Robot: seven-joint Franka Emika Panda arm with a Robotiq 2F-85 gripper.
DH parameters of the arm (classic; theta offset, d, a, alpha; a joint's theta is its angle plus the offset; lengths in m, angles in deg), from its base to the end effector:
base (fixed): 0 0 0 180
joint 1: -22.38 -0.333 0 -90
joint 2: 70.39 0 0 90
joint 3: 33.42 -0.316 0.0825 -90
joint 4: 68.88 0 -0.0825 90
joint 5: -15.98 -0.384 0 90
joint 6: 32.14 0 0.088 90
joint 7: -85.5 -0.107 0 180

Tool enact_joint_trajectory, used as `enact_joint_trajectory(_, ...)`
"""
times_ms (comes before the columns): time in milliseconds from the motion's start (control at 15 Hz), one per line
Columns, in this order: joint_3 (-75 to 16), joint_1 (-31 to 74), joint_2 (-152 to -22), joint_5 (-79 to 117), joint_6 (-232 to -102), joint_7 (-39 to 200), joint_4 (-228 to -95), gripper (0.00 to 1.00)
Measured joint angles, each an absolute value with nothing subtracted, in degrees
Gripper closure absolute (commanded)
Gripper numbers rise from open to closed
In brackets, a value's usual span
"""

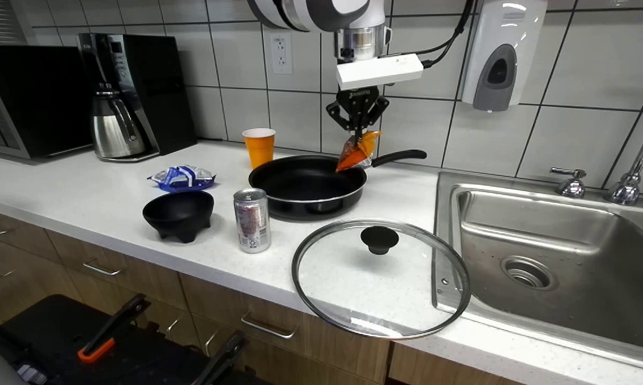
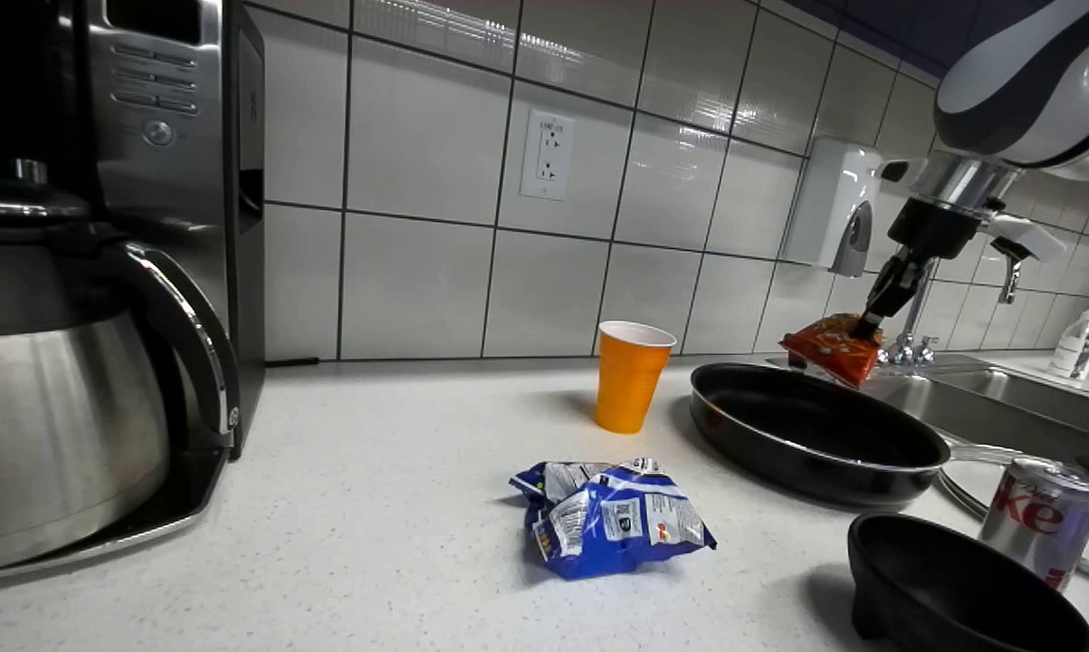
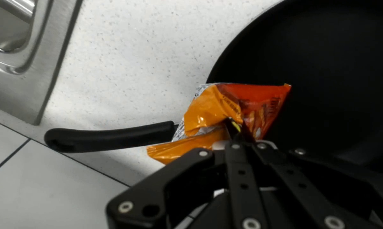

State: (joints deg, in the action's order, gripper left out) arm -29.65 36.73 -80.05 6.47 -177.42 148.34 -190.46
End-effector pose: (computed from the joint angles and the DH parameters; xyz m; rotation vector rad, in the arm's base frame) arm 0.5592 -0.1841 0.3572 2.8717 0.9803 0.3837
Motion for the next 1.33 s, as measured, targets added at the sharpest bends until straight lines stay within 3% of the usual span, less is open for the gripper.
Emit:
enact_joint_trajectory(1067, -30.23, 36.46, -84.44, 0.08, -173.75, 156.71, -191.48, 1.0)
enact_joint_trajectory(1200, -29.96, 36.47, -84.88, 0.2, -173.69, 156.71, -191.47, 0.73)
enact_joint_trajectory(1333, -29.71, 36.5, -85.26, 0.25, -173.61, 156.7, -191.45, 0.6)
